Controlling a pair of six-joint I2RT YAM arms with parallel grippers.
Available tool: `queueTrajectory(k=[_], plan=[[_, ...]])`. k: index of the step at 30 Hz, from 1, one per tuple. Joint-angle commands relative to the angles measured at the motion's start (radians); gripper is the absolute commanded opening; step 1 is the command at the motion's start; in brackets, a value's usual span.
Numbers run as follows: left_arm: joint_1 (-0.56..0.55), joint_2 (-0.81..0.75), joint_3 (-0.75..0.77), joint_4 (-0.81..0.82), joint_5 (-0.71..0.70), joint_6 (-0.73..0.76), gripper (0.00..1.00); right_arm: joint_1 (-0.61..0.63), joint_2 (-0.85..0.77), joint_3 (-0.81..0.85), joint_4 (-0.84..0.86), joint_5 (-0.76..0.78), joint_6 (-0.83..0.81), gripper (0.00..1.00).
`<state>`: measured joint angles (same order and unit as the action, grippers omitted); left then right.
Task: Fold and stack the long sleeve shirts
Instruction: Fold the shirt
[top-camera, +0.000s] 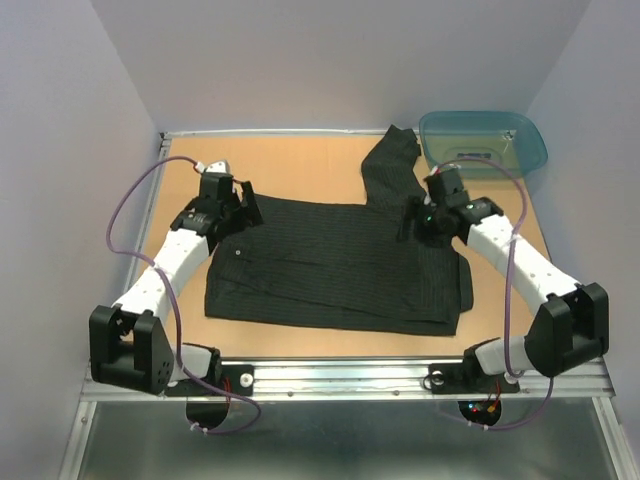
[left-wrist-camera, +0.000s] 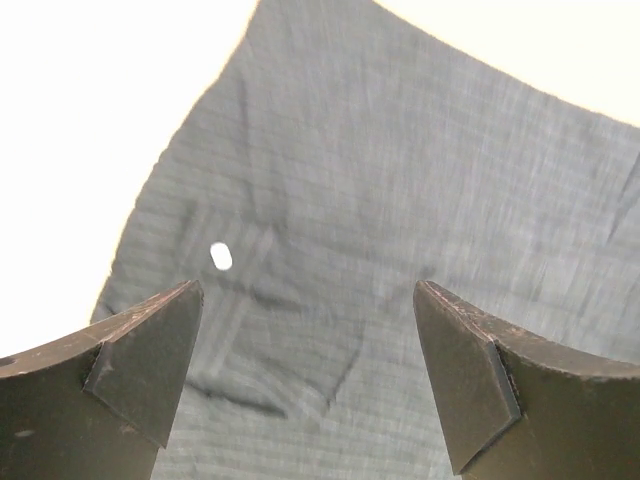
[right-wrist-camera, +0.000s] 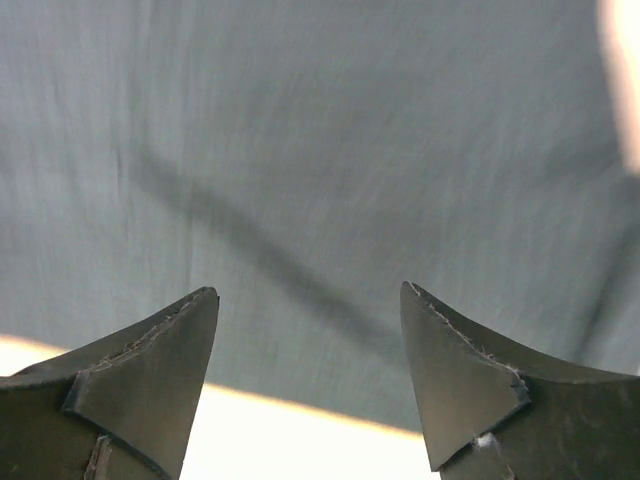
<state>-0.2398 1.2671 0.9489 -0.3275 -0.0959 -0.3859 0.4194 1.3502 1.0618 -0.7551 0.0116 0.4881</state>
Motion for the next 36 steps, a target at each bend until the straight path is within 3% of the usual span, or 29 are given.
queueTrajectory(k=[1, 7, 15, 23, 29, 36], plan=[[0.060, 0.102, 0.137, 0.028, 0.013, 0.044, 0.99, -0.210, 0.067, 0.162, 0.059, 0.039, -0.149, 0.78], [0.083, 0.342, 0.353, 0.018, -0.014, 0.033, 0.96, -0.341, 0.213, 0.194, 0.261, -0.046, -0.198, 0.60], [0.138, 0.613, 0.543, 0.070, 0.091, 0.258, 0.95, -0.373, 0.381, 0.228, 0.425, -0.108, -0.259, 0.63], [0.154, 0.729, 0.625, 0.093, 0.266, 0.465, 0.95, -0.438, 0.477, 0.267, 0.451, -0.188, -0.347, 0.68], [0.154, 0.805, 0.657, 0.071, 0.286, 0.495, 0.94, -0.438, 0.487, 0.262, 0.473, -0.231, -0.376, 0.69], [0.155, 0.879, 0.697, 0.070, 0.302, 0.495, 0.85, -0.438, 0.503, 0.251, 0.485, -0.231, -0.388, 0.70]])
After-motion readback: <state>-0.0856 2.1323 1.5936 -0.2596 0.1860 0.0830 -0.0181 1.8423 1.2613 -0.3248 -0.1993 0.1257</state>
